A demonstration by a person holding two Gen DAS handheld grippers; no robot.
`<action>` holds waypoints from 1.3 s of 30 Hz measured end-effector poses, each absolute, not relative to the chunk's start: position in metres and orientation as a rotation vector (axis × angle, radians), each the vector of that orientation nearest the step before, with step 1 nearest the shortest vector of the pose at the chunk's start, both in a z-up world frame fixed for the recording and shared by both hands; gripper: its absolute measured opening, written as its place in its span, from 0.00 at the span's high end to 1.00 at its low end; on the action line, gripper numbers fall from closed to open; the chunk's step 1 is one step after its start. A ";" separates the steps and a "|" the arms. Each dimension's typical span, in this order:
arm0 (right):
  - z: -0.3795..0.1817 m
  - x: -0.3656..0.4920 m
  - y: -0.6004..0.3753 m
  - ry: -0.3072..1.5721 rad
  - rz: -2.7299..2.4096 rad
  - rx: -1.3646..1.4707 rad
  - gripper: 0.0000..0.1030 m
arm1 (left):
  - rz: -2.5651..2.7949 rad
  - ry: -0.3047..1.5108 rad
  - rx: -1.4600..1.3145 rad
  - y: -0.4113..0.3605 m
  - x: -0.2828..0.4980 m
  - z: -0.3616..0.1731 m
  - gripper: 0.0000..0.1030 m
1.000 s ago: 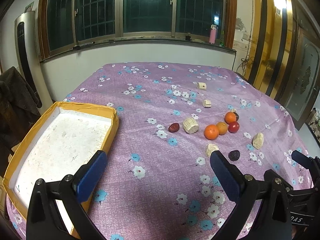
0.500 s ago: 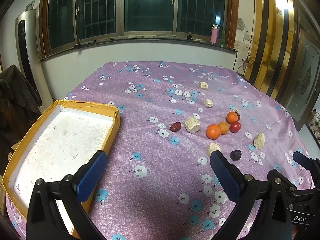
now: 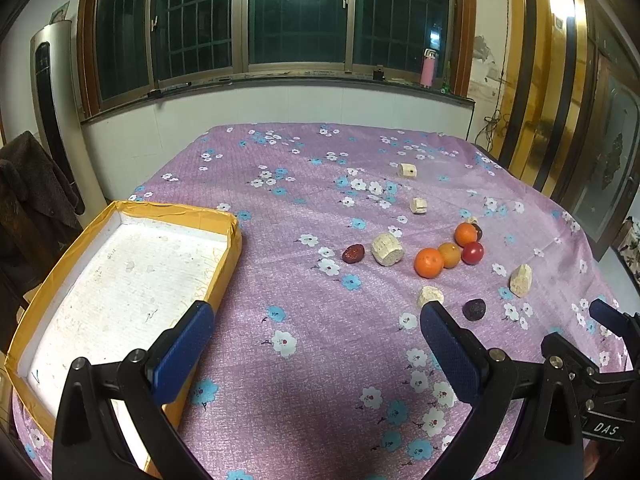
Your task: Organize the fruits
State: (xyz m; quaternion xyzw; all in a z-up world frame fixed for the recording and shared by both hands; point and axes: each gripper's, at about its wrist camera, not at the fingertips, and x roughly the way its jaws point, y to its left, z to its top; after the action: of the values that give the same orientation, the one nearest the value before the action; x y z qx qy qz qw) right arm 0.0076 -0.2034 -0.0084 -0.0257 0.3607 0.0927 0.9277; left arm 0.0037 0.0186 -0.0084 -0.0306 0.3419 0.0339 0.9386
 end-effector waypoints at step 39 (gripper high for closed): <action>-0.032 0.030 -0.241 0.797 0.166 -0.045 0.05 | -0.016 0.791 -0.011 -0.007 0.033 -0.045 0.06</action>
State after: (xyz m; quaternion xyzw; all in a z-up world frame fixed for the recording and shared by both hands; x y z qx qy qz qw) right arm 0.0299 -0.2414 -0.0320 -0.0217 0.3874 0.0807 0.9181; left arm 0.0327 -0.0069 -0.0446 -0.0051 0.3853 -0.0076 0.9227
